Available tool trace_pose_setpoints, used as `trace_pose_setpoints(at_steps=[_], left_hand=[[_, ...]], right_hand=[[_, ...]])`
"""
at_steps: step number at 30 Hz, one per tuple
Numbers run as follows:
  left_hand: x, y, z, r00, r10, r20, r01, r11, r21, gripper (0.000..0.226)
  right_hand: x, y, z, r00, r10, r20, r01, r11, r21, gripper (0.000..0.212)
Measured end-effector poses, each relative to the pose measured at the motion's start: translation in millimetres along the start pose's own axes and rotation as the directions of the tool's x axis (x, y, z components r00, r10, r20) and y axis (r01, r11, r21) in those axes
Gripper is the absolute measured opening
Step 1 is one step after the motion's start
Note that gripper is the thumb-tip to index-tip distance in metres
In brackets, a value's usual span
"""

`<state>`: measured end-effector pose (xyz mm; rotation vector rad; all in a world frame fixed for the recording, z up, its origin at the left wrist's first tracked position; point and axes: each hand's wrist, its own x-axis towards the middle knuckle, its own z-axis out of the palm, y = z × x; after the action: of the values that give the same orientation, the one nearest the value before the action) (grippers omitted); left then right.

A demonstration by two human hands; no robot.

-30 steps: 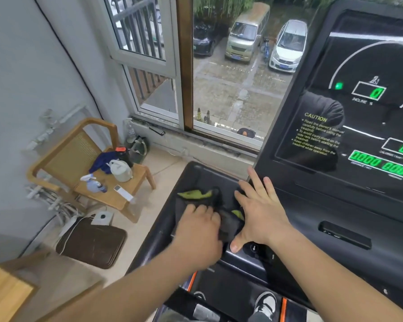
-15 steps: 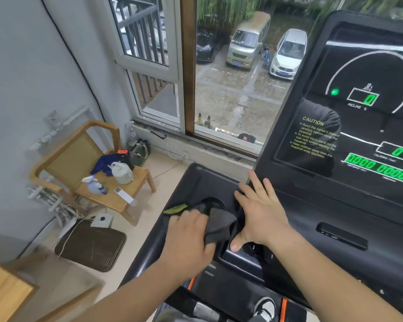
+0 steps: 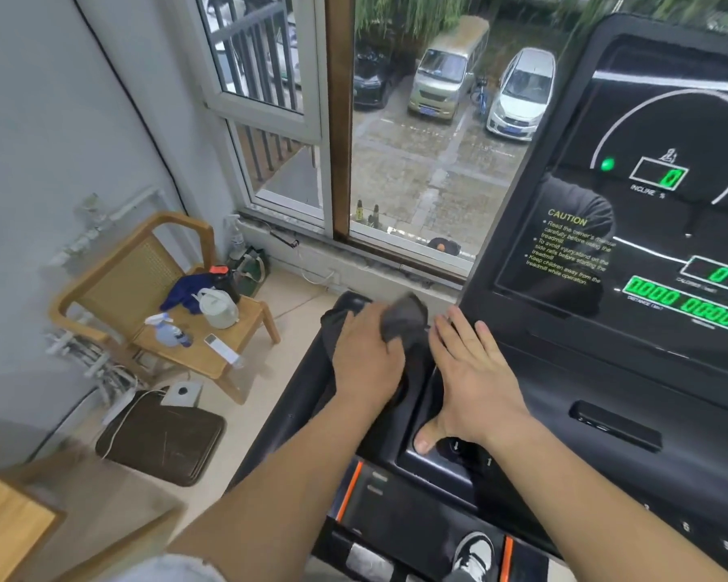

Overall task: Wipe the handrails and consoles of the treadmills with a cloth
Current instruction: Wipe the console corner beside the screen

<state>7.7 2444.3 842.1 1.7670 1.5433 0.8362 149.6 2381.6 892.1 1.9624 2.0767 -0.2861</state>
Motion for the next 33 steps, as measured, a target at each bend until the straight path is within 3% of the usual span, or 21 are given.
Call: trace_pose_setpoints(at_steps=[2,3,5,7,9,11,13,14,16,20,26,30,33], left_hand=[[5,16,-8,0.967,-0.248,-0.055,0.212,0.909,-0.359,0.037],[14,21,-16,0.963,-0.260,-0.068,0.212,0.891,-0.402,0.033],[36,23,-35,0.990,-0.053,-0.132,0.026,0.981,-0.194,0.032],[52,15,-47,0.978,0.209,-0.017,-0.202,0.960,0.194,0.045],[48,5,-44,0.938,0.200,0.284,-0.311,0.845,0.434,0.056],[28,-11,-28,0.835,0.116,0.538,-0.465,0.670,0.578,0.059],[18,-25,-17,0.784,0.111,0.610,-0.567,0.527,0.633,0.054],[25,-26,-15,0.782,0.110,0.614,-0.575,0.508,0.641,0.054],[54,-21,-9,0.799,0.106,0.593,-0.556,0.508,0.658,0.055],[89,0,8,0.839,-0.056,0.542,-0.411,0.589,0.696,0.051],[-11,-29,-25,0.836,0.152,0.527,-0.498,0.615,0.612,0.063],[-85,-51,-55,0.818,0.130,0.560,-0.512,0.607,0.608,0.059],[-73,-60,-71,0.839,0.115,0.532,-0.477,0.625,0.618,0.060]], right_hand=[[0,0,1,1.000,0.008,0.001,-0.008,1.000,-0.006,0.167],[0,0,0,1.000,0.007,0.004,-0.007,1.000,-0.008,0.167],[1,0,-1,1.000,0.008,0.010,-0.008,1.000,-0.014,0.167],[1,-1,-1,1.000,0.016,0.016,-0.016,1.000,-0.011,0.169],[0,0,-1,1.000,0.026,0.004,-0.026,1.000,0.009,0.170],[0,0,-1,1.000,0.025,-0.006,-0.025,0.999,0.026,0.170],[0,0,-3,1.000,0.025,0.017,-0.026,0.999,0.038,0.172],[1,0,-3,0.999,0.032,0.024,-0.033,0.999,0.035,0.172],[3,-1,-6,0.998,0.035,0.050,-0.036,0.999,0.013,0.171],[4,-5,-10,0.995,0.037,0.090,-0.038,0.999,0.000,0.151],[5,-7,-10,0.990,0.069,0.123,-0.068,0.998,-0.011,0.144],[6,-14,-13,0.985,0.083,0.148,-0.079,0.996,-0.035,0.145],[2,-31,-19,0.986,0.083,0.144,-0.082,0.997,-0.009,0.145]])
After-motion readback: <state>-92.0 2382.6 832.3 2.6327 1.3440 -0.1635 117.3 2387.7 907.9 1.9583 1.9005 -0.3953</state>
